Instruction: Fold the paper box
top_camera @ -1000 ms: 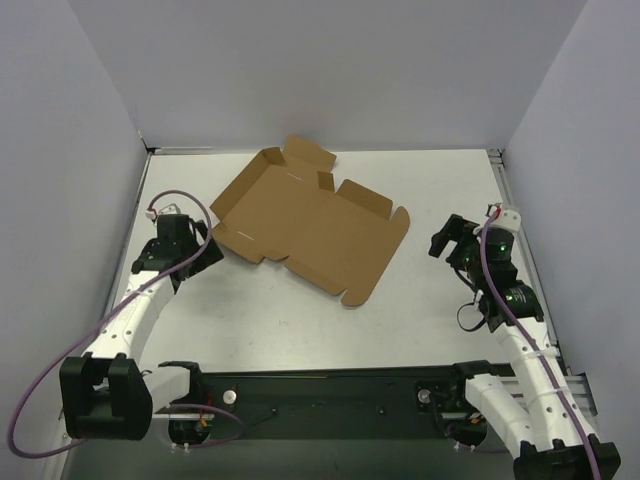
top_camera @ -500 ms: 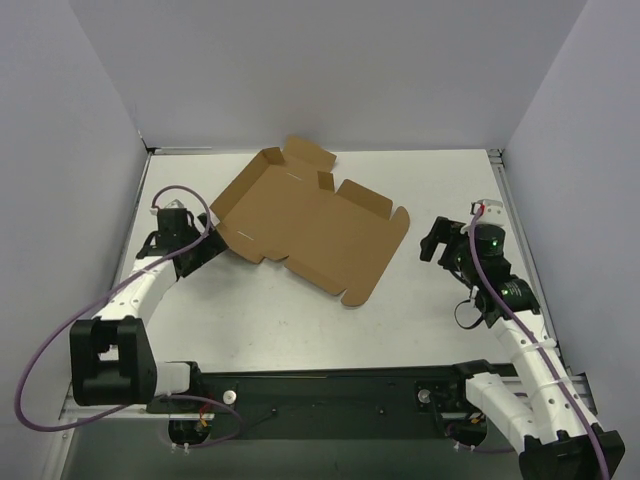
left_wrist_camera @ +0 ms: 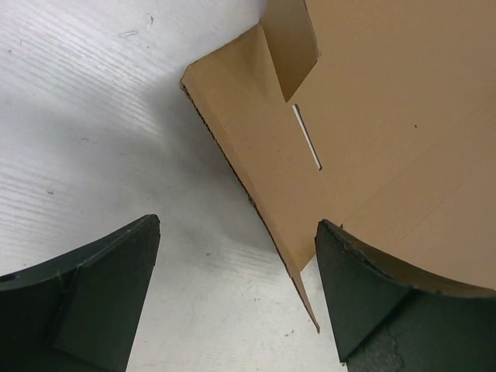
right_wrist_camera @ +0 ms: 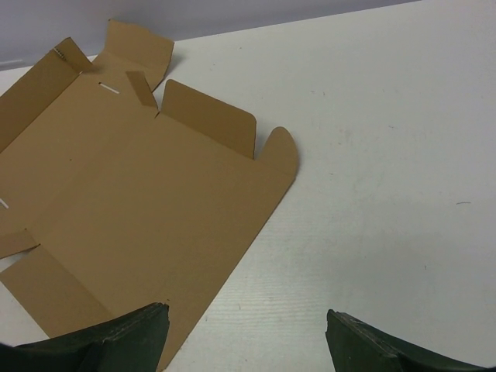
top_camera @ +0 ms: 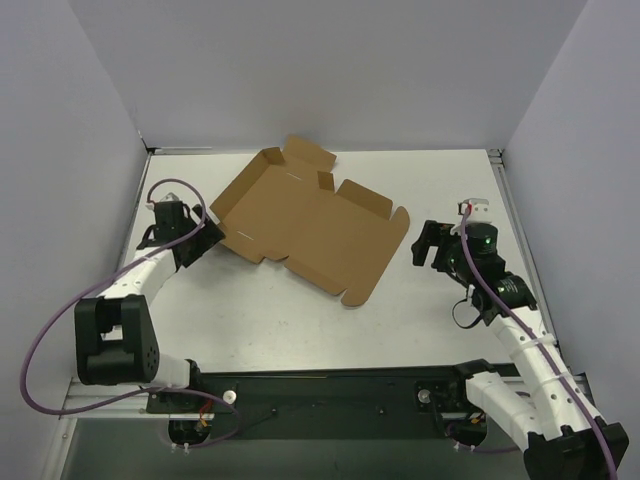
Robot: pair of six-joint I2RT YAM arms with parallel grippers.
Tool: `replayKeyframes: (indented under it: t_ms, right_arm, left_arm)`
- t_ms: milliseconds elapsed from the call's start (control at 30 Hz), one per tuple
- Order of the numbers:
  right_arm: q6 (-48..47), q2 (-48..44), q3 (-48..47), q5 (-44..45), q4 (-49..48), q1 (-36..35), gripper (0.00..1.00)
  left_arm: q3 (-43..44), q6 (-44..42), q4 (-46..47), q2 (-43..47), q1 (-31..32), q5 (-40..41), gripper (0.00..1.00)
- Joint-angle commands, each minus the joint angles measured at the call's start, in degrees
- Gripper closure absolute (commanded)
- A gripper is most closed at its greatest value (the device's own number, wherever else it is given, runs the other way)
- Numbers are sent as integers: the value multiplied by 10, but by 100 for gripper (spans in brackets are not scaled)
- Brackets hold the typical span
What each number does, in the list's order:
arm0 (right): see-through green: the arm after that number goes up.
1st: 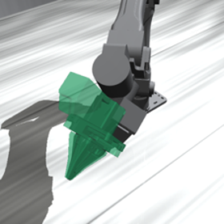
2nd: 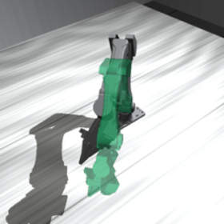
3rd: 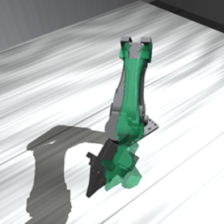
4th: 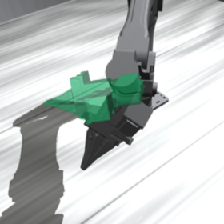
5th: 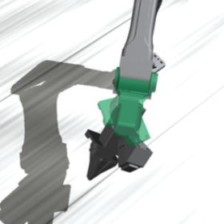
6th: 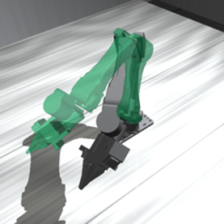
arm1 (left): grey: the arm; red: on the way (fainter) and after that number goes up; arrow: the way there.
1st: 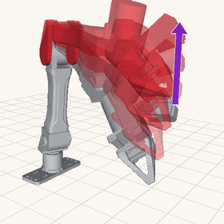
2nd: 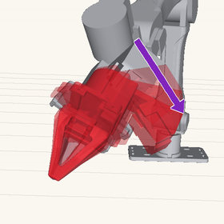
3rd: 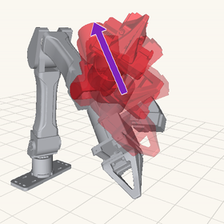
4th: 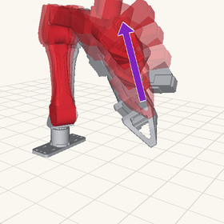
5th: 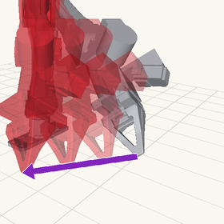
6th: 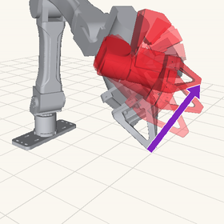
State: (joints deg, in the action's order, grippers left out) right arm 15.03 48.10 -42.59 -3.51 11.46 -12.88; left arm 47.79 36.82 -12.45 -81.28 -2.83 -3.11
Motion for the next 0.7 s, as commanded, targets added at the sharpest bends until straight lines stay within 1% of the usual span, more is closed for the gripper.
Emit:
replayKeyframes:
  t_ms: [0,67,100,167,300,333,400,467,500,567,600,633,667]
  right_arm:
    - [-11,2,-32,10,7,-18,17]
    - [-10,1,-36,17,10,-24,18]
    - [-11,1,-37,21,12,-31,18]
    - [-13,1,-41,26,17,-37,18]
    - [-13,3,-46,33,23,-56,19]
    - [-13,5,-49,52,24,-64,19]
    - [-13,6,-53,58,25,-73,19]
    - [-14,10,-59,71,31,-89,19]
    - [-16,11,-62,75,34,-95,19]
    - [-16,15,-72,89,43,-115,19]
    - [-14,16,-74,93,46,-122,19]
    - [-15,16,-79,94,49,-129,19]
    - [-14,18,-81,95,52,-143,19]
  left_arm:
    - [31,17,38,-45,-5,-22,10]
    - [33,25,42,-61,-8,-47,10]
    - [34,26,45,-71,-7,-57,12]
    - [41,18,53,-78,-9,-66,13]
    - [56,0,46,-94,-14,-57,23]
    - [56,-2,46,-98,-15,-58,28]
    - [57,-10,52,-104,-17,-71,37]
    - [62,-26,53,-107,-17,-75,50]
    - [65,-32,53,-107,-17,-74,54]
    - [66,-53,58,-107,-17,-74,64]
    - [69,-58,62,-109,-17,-78,66]
    - [71,-65,63,-111,-16,-80,72]
    - [72,-79,64,-113,-15,-82,81]
